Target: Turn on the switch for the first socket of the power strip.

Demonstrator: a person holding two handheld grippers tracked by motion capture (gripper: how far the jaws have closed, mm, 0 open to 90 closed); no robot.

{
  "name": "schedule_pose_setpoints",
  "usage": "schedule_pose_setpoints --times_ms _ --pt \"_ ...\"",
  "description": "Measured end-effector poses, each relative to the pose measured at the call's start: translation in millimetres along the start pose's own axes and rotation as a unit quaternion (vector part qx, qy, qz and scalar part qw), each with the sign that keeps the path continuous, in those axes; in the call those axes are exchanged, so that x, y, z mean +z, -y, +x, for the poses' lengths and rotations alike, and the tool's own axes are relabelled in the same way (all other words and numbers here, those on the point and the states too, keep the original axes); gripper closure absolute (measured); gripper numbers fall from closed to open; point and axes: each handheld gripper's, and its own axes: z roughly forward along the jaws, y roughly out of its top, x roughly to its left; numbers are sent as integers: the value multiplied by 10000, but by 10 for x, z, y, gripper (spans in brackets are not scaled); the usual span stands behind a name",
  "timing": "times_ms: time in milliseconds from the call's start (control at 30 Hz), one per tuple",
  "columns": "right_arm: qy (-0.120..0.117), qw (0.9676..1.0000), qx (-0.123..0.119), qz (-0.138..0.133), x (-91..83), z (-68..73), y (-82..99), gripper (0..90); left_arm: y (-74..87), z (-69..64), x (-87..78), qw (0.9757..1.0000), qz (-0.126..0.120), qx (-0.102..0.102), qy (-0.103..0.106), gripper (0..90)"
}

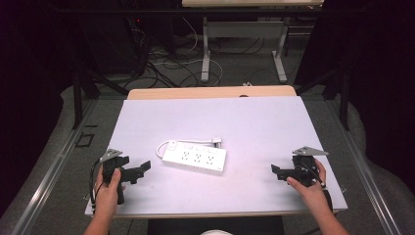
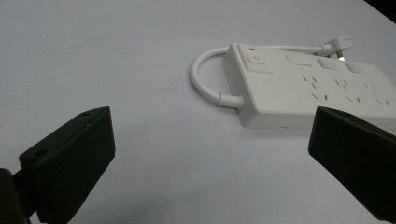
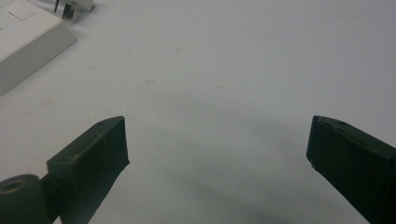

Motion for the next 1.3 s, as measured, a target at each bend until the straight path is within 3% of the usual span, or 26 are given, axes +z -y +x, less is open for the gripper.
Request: schedule_pose_setpoints --times_ms 233,367,1300 --pt "9 10000 -6 7 3 1 0 49 50 56 13 10000 30 -18 9 6" --pt "3 10000 -16 -7 5 2 -2 49 69 73 26 9999 102 103 18 7" --pt "-17 10000 -45 -3 8 -7 -3 49 123 114 67 9997 238 52 -40 18"
